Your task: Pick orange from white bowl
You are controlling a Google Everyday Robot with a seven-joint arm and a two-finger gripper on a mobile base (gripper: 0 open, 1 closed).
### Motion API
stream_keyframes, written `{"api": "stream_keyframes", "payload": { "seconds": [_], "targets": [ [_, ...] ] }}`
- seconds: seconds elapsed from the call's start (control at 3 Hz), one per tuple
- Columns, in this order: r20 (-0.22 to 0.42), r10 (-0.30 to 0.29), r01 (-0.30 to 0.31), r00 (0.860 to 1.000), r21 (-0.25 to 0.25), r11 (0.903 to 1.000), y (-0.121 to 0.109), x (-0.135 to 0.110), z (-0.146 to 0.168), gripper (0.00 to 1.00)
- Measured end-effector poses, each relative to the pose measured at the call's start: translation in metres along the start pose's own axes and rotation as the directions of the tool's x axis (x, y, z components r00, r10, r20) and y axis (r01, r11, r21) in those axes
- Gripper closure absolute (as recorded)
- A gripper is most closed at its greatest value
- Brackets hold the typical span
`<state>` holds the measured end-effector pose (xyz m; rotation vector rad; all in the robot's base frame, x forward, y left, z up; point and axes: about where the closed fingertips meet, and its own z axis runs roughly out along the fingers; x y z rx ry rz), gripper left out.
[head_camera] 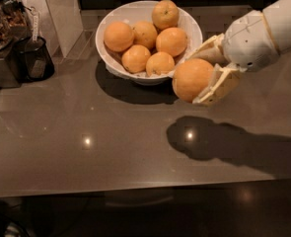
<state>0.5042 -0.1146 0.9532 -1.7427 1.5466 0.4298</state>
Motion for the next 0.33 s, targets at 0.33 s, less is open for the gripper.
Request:
{"api": "stream_keyframes", "payload": {
  "seconds": [0.33],
  "targets": [
    [-0.007,0.011,-0.01,1.0,0.006,0.9999,0.0061,0.0032,-0.0047,1.0]
  ]
}}
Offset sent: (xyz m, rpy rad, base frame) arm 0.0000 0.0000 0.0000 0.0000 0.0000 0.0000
